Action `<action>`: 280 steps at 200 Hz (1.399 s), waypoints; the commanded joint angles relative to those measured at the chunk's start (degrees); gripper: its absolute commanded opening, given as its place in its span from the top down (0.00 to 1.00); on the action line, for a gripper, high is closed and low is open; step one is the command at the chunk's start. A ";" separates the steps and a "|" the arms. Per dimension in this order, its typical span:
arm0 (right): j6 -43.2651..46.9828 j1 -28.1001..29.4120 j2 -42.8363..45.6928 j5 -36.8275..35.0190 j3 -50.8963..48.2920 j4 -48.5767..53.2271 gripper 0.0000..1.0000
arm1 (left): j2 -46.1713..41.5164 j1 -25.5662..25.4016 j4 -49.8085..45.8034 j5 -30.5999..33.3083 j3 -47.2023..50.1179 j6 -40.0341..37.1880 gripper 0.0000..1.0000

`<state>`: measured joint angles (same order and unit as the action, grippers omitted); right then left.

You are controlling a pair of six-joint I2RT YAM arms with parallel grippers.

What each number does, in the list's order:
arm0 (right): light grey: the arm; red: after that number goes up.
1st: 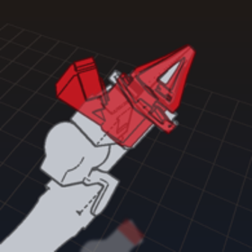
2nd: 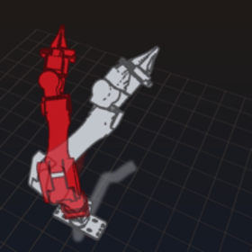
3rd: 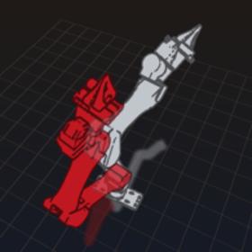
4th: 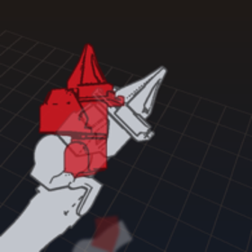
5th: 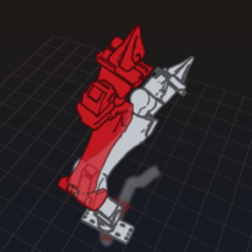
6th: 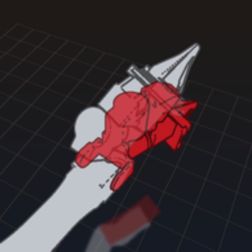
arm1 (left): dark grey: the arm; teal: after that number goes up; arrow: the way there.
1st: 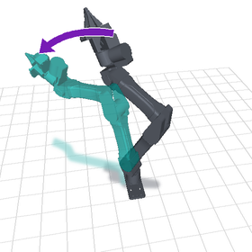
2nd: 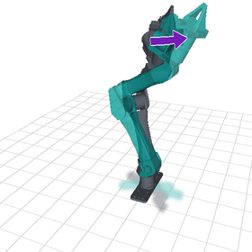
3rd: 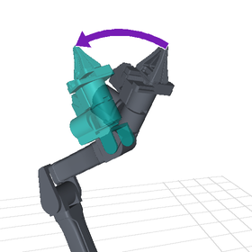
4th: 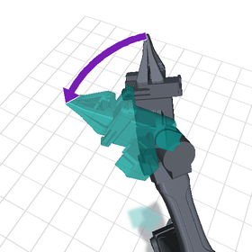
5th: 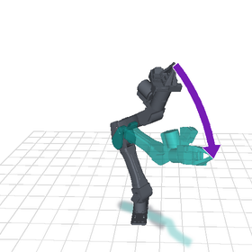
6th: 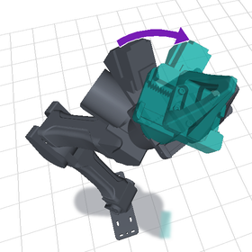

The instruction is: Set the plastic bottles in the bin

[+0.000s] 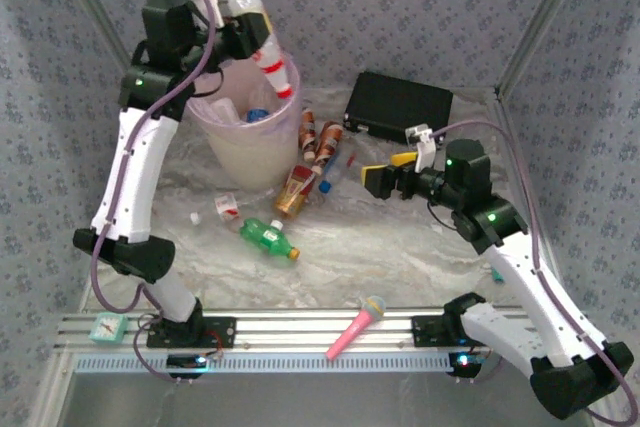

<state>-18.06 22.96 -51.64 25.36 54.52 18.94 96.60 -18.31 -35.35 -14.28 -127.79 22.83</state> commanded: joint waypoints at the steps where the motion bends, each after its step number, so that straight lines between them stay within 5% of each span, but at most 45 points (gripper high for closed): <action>1: 1.75 -0.89 0.09 1.39 -1.03 3.02 0.01 | 3.03 2.17 -4.87 11.30 -0.48 -11.62 0.57; 63: 0.41 -2.45 0.55 2.58 -5.27 0.37 0.01 | 6.60 5.80 -5.04 22.30 5.75 -22.34 0.60; 189: 0.52 -4.50 1.49 2.31 -6.87 1.96 0.01 | 20.75 7.41 -19.86 16.26 0.73 -24.66 0.51; 243: 0.49 -5.00 0.97 1.92 -7.24 2.11 0.01 | 21.03 7.32 -19.90 11.06 -1.88 -23.54 0.13; 280: 0.49 -5.12 0.92 1.88 -7.40 2.20 0.01 | 20.00 7.32 -20.37 7.25 -4.06 -22.54 0.00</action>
<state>-17.52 18.24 -51.00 27.00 47.57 20.84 117.78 -11.25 -54.33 -2.76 -128.75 -0.23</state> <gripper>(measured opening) 0.989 0.970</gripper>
